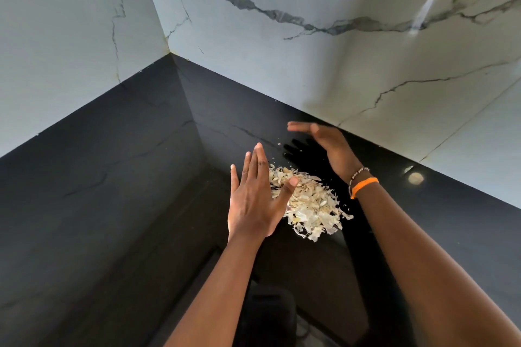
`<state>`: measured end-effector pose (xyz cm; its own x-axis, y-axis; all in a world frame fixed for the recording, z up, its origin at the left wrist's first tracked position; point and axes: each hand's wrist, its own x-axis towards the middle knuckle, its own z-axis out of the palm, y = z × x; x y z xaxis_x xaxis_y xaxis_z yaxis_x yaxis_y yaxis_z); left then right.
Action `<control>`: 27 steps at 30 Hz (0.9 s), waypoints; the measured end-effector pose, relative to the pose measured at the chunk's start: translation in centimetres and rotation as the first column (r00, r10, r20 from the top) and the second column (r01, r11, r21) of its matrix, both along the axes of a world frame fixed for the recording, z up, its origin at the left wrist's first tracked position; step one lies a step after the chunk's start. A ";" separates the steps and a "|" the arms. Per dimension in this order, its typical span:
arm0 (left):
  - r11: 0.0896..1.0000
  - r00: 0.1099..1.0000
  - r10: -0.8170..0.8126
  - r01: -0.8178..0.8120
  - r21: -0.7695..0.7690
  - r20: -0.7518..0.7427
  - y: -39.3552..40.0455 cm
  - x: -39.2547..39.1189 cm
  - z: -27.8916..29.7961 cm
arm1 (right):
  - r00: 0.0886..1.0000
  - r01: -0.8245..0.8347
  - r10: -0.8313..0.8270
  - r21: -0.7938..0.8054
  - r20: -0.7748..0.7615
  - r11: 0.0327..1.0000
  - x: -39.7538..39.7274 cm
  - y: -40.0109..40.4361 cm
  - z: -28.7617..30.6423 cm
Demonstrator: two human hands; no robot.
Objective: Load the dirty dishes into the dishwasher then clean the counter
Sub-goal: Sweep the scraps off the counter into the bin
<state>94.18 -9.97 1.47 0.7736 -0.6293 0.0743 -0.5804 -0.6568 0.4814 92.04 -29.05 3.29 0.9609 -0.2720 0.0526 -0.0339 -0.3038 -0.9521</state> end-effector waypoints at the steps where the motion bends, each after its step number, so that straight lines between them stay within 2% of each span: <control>1: 1.000 1.000 0.000 0.000 0.001 0.000 0.0 0.0 0.0 | 0.999 0.043 -0.043 -0.030 -0.024 0.999 0.8 -0.8 -0.2; 2: 1.000 1.000 0.000 0.000 0.002 0.000 0.0 0.0 0.0 | 0.995 0.047 -0.060 -0.158 -0.079 0.986 1.6 -1.5 -0.5; 3: 1.000 1.000 -0.001 0.001 0.001 0.000 0.0 0.0 0.0 | 0.983 -0.010 -0.058 -0.361 -0.175 0.932 2.6 -1.8 -0.9; 5: 1.000 1.000 0.000 0.000 -0.009 -0.002 0.0 0.0 0.0 | 0.936 -0.165 -0.088 -0.645 -0.341 0.746 4.2 -1.6 -2.0; 7: 1.000 1.000 0.001 -0.001 -0.017 -0.009 0.0 0.0 -0.1 | 0.917 -0.251 -0.038 -0.648 -0.397 0.719 4.1 -0.4 -2.1; 11: 0.999 1.000 0.005 -0.005 -0.038 -0.015 -0.1 0.0 -0.2 | 0.897 -0.434 0.263 -0.592 -0.356 0.680 0.6 1.5 -1.9; 13: 0.998 0.999 0.004 -0.006 -0.065 -0.033 0.0 0.0 -0.2 | 0.862 -0.494 0.357 -0.438 -0.361 0.751 -1.5 2.3 -1.4; 14: 0.997 0.999 -0.002 -0.001 -0.077 -0.039 0.0 0.0 -0.1 | 0.852 -0.493 0.385 -0.296 -0.356 0.818 -2.4 2.5 -0.9; 16: 0.995 0.999 -0.017 0.012 -0.097 -0.044 0.2 0.1 -0.1 | 0.885 -0.404 0.379 -0.045 -0.271 0.913 -3.4 2.3 0.3; 17: 0.995 0.999 -0.023 0.018 -0.098 -0.041 0.2 0.1 -0.1 | 0.913 -0.351 0.340 -0.008 -0.224 0.936 -3.5 1.9 0.6; 18: 0.995 0.999 -0.024 0.021 -0.094 -0.038 0.2 0.1 -0.2 | 0.934 -0.304 0.291 -0.033 -0.209 0.952 -3.3 1.4 0.5; 20: 0.998 0.999 -0.016 0.014 -0.066 -0.034 0.1 0.1 -0.4 | 0.945 -0.258 0.201 -0.212 -0.256 0.943 -2.6 0.6 0.0; 22: 1.000 1.000 -0.015 0.014 -0.011 -0.023 -0.1 0.2 -0.4 | 0.933 -0.305 0.169 -0.447 -0.318 0.841 -1.9 0.9 -0.7; 23: 1.000 1.000 -0.020 0.021 0.024 -0.015 -0.1 0.2 -0.4 | 0.929 -0.334 0.184 -0.511 -0.322 0.792 -1.8 1.2 -1.0; 24: 0.998 0.999 -0.031 0.031 0.052 -0.010 -0.1 0.2 -0.4 | 0.926 -0.350 0.199 -0.527 -0.322 0.775 -2.1 1.6 -1.1; 27: 0.995 0.997 -0.074 0.075 0.065 -0.017 0.0 0.0 -0.1 | 0.924 -0.355 0.224 -0.479 -0.310 0.803 -3.8 2.9 -1.4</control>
<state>94.22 -9.93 1.41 0.7253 -0.6882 0.0200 -0.6221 -0.6426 0.4473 88.26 -26.15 1.91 0.9920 0.0258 -0.1239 -0.0579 -0.7780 -0.6256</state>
